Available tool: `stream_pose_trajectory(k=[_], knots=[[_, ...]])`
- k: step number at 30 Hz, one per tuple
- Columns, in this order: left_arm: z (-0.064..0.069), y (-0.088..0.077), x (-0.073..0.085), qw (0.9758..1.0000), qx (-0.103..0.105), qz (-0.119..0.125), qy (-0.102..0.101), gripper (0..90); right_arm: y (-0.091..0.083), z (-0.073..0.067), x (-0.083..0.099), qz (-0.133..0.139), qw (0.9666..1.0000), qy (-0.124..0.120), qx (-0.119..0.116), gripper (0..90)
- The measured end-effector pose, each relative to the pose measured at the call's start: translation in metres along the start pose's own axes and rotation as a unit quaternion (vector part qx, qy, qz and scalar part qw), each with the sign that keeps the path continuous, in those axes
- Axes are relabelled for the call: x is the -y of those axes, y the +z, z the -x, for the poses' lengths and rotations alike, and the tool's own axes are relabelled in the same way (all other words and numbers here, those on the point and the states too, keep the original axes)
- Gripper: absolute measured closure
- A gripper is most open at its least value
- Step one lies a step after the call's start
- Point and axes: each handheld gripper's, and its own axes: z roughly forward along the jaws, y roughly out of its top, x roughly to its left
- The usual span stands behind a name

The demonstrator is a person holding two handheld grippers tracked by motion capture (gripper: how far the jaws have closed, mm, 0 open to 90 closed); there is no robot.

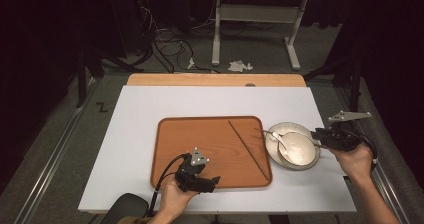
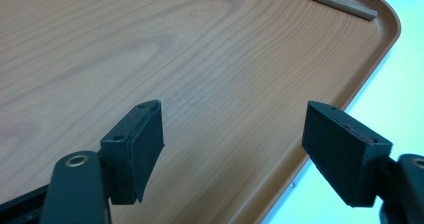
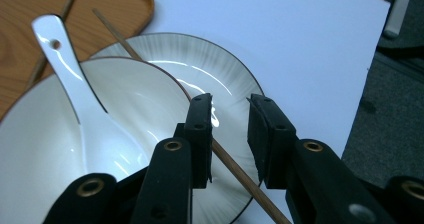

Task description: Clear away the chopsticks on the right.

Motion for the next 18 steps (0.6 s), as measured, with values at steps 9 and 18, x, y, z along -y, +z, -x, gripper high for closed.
stream_pose_trajectory(k=[9, 18], knots=[[-0.001, 0.0, 0.0, 1.0, 0.001, -0.004, 0.002, 24.9, 0.014, 0.012, 0.011, -0.032, 0.9995, 0.005, 0.002, 72.4], [0.0, 0.001, 0.0, 1.0, 0.002, -0.004, 0.001, 24.9, 0.022, 0.014, 0.019, -0.062, 0.9981, 0.001, -0.008, 70.4]])
